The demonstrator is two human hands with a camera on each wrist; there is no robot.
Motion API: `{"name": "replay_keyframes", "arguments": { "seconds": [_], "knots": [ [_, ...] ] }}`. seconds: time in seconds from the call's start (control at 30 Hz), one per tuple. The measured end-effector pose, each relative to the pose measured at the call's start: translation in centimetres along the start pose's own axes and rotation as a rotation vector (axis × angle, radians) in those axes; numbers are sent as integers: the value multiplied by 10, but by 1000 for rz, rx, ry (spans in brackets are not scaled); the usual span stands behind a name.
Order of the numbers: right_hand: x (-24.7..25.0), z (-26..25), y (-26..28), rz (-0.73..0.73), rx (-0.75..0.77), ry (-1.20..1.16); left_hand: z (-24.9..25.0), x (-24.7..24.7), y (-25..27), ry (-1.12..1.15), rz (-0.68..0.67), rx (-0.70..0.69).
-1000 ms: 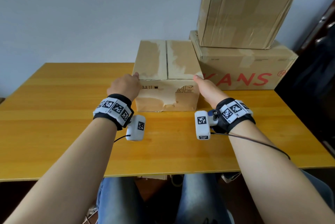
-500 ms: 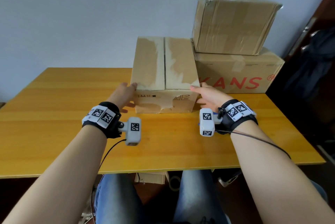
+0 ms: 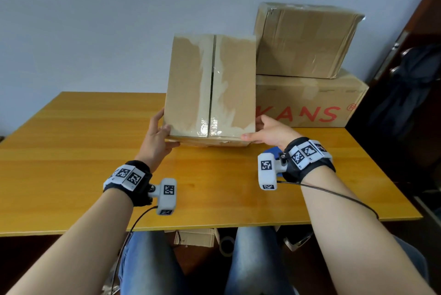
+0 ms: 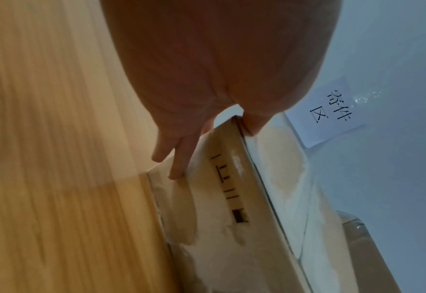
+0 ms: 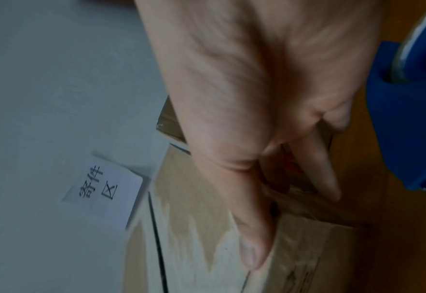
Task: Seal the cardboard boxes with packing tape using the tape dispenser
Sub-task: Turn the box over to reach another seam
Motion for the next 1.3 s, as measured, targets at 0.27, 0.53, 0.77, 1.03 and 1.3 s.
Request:
{"name": "replay_keyframes", "arguments": {
  "seconds": [0.27, 0.53, 0.77, 1.03, 1.3],
  "knots": [
    [13, -17, -4, 70, -1, 196, 8, 6, -7, -70, 34, 131],
    [5, -30, -9, -15, -9, 97, 22, 17, -12, -676, 3, 318],
    [30, -59, -7, 170, 79, -42, 39, 6, -18, -907, -53, 251],
    [5, -25, -8, -2, -63, 340, 33, 7, -9, -1099, -173, 333],
    [-19, 5, 10, -135, -167, 564, 133, 16, -12, -235, 104, -169]
  ]
}}
Point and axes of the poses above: each hand's wrist, its own y-axis away from the middle knuckle, its own x-axis out of the back of the hand, z = x × y, the point moved 10 cm from there along -y, towards the middle knuckle, and after that the axes turned 1 degree about x, right-handed, at the moved point
